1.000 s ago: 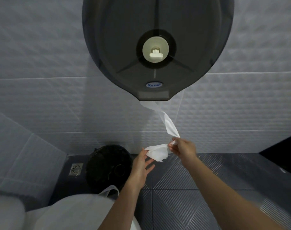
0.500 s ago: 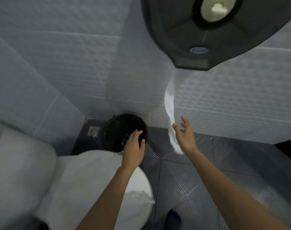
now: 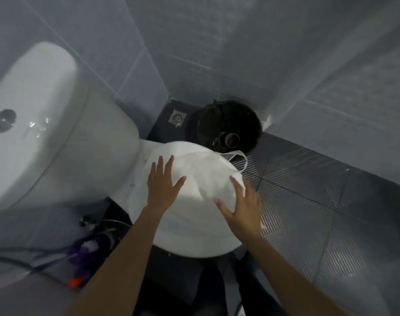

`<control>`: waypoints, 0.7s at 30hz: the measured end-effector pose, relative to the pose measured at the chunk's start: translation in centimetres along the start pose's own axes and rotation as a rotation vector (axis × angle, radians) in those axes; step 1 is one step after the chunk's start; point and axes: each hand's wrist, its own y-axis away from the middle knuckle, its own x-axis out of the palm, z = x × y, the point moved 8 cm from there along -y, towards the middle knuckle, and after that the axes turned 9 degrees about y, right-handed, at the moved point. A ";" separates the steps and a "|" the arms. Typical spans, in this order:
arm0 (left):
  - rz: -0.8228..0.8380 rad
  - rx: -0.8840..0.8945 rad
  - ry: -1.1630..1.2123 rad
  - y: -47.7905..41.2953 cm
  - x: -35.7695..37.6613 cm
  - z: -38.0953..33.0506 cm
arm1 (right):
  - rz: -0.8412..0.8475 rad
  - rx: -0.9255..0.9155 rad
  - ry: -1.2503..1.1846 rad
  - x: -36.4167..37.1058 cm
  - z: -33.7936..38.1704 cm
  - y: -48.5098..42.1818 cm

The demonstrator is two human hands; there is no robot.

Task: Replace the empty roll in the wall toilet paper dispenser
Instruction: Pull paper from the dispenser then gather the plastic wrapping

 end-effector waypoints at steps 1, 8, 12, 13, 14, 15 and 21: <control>0.017 0.032 0.003 0.4 0.0 0.5 | 0.003 -0.195 0.115 1.0 1.7 0.6; 0.255 0.331 -0.094 7.4 1.7 4.0 | 0.354 -0.646 0.614 8.4 2.2 3.3; 0.358 0.392 -0.254 8.7 3.8 7.3 | 0.392 -0.539 0.664 9.3 0.6 1.6; 0.372 0.399 -0.287 8.7 4.3 7.9 | 0.387 -0.531 0.645 9.4 0.4 1.2; 0.385 0.406 -0.315 8.6 4.7 8.2 | 0.394 -0.523 0.621 9.4 0.3 0.8; 0.392 0.411 -0.330 8.3 4.9 8.2 | 0.397 -0.525 0.600 9.4 0.3 0.5; 0.133 0.235 0.158 4.4 2.0 6.8 | 0.268 -0.360 0.395 7.4 -0.1 -2.8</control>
